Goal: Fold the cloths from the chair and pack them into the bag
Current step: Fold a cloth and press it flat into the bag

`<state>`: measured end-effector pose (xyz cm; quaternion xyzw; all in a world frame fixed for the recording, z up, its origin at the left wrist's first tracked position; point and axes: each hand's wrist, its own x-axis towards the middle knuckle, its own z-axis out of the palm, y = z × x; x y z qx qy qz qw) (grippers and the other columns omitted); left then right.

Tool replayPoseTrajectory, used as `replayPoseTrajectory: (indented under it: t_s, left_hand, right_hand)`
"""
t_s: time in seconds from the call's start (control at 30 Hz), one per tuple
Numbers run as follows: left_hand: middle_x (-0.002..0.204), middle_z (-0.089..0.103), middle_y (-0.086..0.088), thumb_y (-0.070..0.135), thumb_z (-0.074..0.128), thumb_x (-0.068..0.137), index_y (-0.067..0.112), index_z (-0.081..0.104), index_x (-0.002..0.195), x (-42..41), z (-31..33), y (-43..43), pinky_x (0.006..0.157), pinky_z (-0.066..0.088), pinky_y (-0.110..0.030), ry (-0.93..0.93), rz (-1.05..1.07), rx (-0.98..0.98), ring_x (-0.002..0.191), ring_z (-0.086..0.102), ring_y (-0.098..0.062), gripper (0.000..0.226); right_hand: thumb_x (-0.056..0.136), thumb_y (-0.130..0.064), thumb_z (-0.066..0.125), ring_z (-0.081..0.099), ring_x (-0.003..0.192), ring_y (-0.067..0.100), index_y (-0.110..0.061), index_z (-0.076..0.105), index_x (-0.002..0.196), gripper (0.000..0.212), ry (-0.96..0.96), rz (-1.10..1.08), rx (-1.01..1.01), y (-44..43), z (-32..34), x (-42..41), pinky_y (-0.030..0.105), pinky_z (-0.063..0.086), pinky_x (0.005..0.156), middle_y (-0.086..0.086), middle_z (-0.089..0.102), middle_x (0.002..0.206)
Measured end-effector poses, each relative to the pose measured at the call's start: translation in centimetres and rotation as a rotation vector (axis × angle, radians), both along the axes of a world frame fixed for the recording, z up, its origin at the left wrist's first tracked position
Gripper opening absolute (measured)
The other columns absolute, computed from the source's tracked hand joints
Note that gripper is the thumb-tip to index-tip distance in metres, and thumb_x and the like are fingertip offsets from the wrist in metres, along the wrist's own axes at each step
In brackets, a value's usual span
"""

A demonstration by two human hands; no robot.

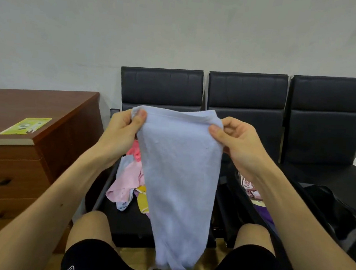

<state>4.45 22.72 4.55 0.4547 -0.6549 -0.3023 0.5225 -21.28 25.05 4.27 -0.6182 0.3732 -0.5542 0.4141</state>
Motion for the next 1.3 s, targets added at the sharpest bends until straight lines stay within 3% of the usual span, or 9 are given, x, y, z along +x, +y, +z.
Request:
replayPoseTrajectory:
  t_s: [0.17, 0.3, 0.43, 0.5, 0.63, 0.77, 0.93, 1.2, 1.3]
  left_hand:
    - [0.097, 0.073, 0.007, 0.036, 0.037, 0.106, 0.031, 0.067, 0.098, -0.9, 0.2, 0.8, 0.083, 0.055, -0.036, -0.041, 0.040, -0.132, 0.092, 0.068, -0.012, 0.032]
    - [0.100, 0.068, -0.015, 0.034, 0.039, 0.107, 0.010, 0.067, 0.103, -1.9, 0.2, 1.0, 0.083, 0.052, -0.048, -0.054, 0.077, -0.243, 0.095, 0.064, -0.031, 0.038]
    - [0.096, 0.069, -0.004, 0.036, 0.039, 0.106, 0.014, 0.066, 0.103, -3.5, 0.2, 1.3, 0.076, 0.055, -0.027, -0.019, 0.071, -0.215, 0.089, 0.066, -0.017, 0.035]
    - [0.096, 0.070, 0.001, 0.038, 0.039, 0.105, 0.022, 0.066, 0.102, -4.3, 0.1, 1.1, 0.078, 0.057, -0.027, 0.032, 0.044, -0.161, 0.088, 0.068, -0.013, 0.032]
    - [0.095, 0.073, 0.008, 0.038, 0.041, 0.105, 0.029, 0.067, 0.099, -5.5, 0.4, 0.8, 0.081, 0.059, -0.029, 0.152, 0.007, -0.055, 0.090, 0.070, -0.010, 0.028]
    - [0.088, 0.074, 0.010, 0.036, 0.042, 0.105, 0.026, 0.067, 0.095, -6.2, 0.9, 0.7, 0.081, 0.058, -0.030, 0.207, 0.005, -0.016, 0.086, 0.070, -0.006, 0.029]
    - [0.100, 0.075, -0.002, 0.041, 0.044, 0.104, 0.023, 0.068, 0.099, -5.4, 1.0, 0.3, 0.086, 0.058, -0.037, 0.266, 0.034, 0.043, 0.099, 0.071, -0.019, 0.030]
    - [0.109, 0.072, -0.006, 0.040, 0.046, 0.104, 0.017, 0.066, 0.108, -1.6, 1.6, -1.2, 0.089, 0.058, -0.039, 0.328, 0.214, 0.091, 0.102, 0.070, -0.020, 0.030]
    - [0.112, 0.070, -0.012, 0.033, 0.048, 0.104, 0.010, 0.065, 0.108, 0.8, 1.8, -2.5, 0.097, 0.054, -0.047, 0.273, 0.337, 0.073, 0.106, 0.067, -0.024, 0.029]
  right_hand:
    - [0.089, -0.014, 0.068, 0.072, 0.079, 0.020, -0.005, 0.064, 0.086, 0.010, -0.020, -0.082, 0.019, 0.2, -0.4, -0.3, 0.031, 0.058, 0.067, 0.007, 0.075, 0.085]
    - [0.091, -0.018, 0.065, 0.070, 0.080, 0.018, -0.009, 0.066, 0.089, 0.008, -0.046, -0.084, 0.030, 0.2, -0.7, -0.4, 0.031, 0.056, 0.072, 0.003, 0.075, 0.086]
    - [0.096, -0.022, 0.060, 0.069, 0.080, 0.016, -0.006, 0.065, 0.101, 0.017, -0.118, -0.074, 0.075, 0.1, -1.6, -0.2, 0.033, 0.056, 0.073, 0.000, 0.074, 0.086]
    - [0.097, -0.024, 0.059, 0.069, 0.078, 0.015, -0.006, 0.065, 0.103, 0.020, -0.142, -0.089, 0.109, 0.0, -2.1, 0.0, 0.032, 0.057, 0.073, 0.000, 0.073, 0.087]
    - [0.092, -0.041, 0.063, 0.067, 0.092, 0.026, 0.002, 0.062, 0.112, 0.047, -0.249, -0.074, 0.190, -0.2, -3.6, 0.7, 0.043, 0.053, 0.081, 0.013, 0.072, 0.103]
    - [0.065, -0.060, 0.082, 0.068, 0.109, 0.027, -0.006, 0.062, 0.125, 0.083, -0.276, 0.160, 0.272, 1.0, -7.0, 2.3, 0.035, 0.056, 0.084, 0.011, 0.071, 0.119]
    - [0.078, -0.020, 0.083, 0.069, 0.109, 0.025, -0.014, 0.068, 0.117, 0.042, 0.048, 0.307, 0.467, 2.9, -11.1, 4.1, 0.047, 0.053, 0.098, 0.005, 0.073, 0.115]
    - [0.071, -0.028, 0.087, 0.070, 0.107, 0.029, -0.013, 0.074, 0.111, 0.045, 0.062, 0.288, 0.596, 3.5, -10.7, 3.3, 0.053, 0.050, 0.101, 0.010, 0.073, 0.114]
    - [0.068, -0.019, 0.084, 0.072, 0.099, 0.028, -0.010, 0.074, 0.107, 0.041, -0.025, 0.312, 0.525, 3.9, -8.3, 2.5, 0.041, 0.058, 0.086, 0.013, 0.074, 0.109]
